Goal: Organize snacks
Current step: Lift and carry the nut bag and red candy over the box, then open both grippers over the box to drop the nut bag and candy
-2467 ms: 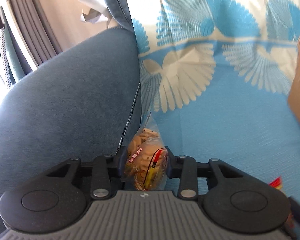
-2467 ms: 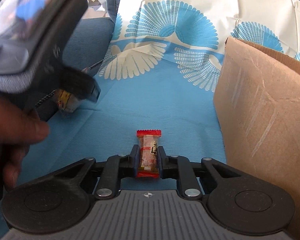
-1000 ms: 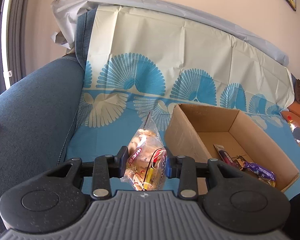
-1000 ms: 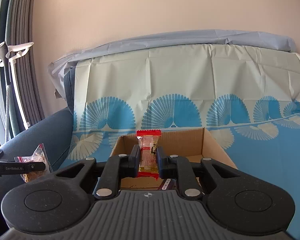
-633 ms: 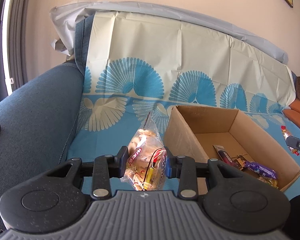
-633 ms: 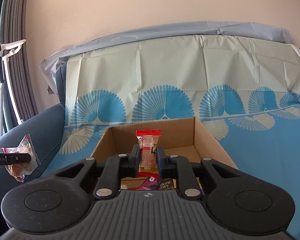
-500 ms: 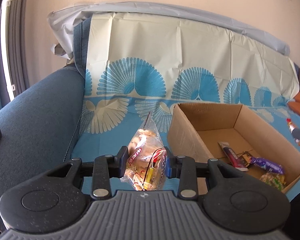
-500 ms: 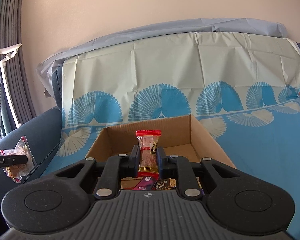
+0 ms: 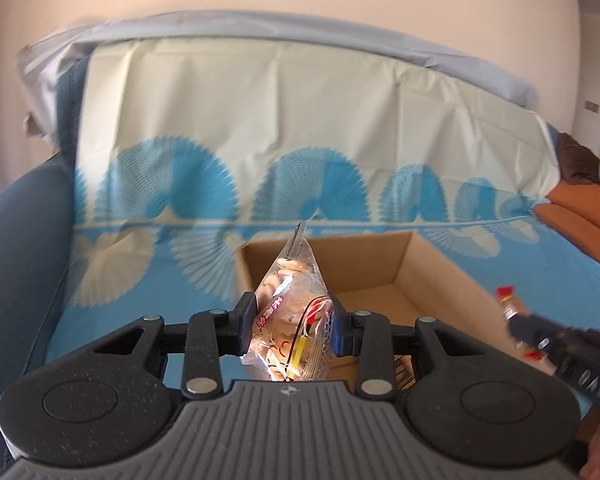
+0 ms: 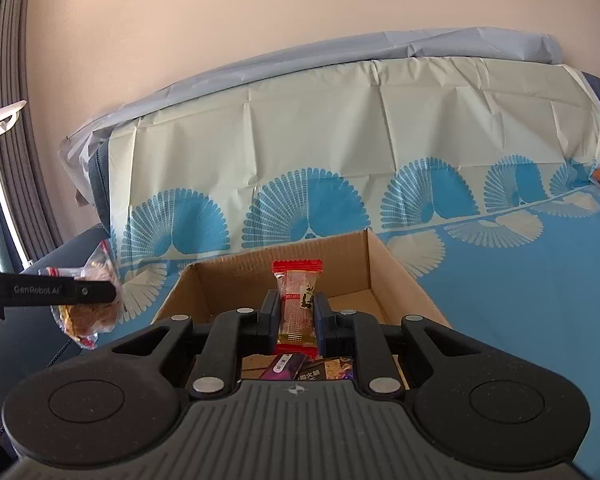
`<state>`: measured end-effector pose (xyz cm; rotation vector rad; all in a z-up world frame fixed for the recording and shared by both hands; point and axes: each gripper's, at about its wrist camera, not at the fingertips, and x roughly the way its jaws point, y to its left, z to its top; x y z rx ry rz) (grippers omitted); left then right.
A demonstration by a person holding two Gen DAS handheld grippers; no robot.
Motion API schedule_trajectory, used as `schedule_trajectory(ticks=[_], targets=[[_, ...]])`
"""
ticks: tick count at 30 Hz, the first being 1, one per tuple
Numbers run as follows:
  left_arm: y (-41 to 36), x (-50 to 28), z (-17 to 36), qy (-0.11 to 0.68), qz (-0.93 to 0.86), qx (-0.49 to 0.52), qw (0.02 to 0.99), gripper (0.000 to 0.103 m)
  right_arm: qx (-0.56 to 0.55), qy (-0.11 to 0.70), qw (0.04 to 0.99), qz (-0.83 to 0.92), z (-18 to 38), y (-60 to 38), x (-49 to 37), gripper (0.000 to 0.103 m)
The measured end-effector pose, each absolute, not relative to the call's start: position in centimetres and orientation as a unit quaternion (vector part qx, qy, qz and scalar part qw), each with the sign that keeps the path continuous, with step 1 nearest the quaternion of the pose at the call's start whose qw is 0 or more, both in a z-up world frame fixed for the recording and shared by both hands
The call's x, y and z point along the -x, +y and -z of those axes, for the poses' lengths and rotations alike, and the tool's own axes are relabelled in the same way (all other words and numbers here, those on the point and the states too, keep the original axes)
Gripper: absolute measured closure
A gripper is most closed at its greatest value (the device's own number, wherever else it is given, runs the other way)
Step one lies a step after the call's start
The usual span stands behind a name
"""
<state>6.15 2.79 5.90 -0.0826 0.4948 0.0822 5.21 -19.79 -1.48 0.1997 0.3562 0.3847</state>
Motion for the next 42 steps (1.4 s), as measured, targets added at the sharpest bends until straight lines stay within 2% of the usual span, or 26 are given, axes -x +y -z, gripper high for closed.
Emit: schedule_trajectory(ticks=[12,42], targets=[[-1.6,-10.5,-7.6,0.216,0.014,0.040,0.975,0.063,-0.095,0.181,0.960,-0.192,2.0,-19.1,-6.3,0.085],[0.2,-11.9,-6.2,0.237,0.007,0.074,0.969,0.063,-0.076,0.185,0.959,-0.198,2.2,-17.8,-7.4,0.085]])
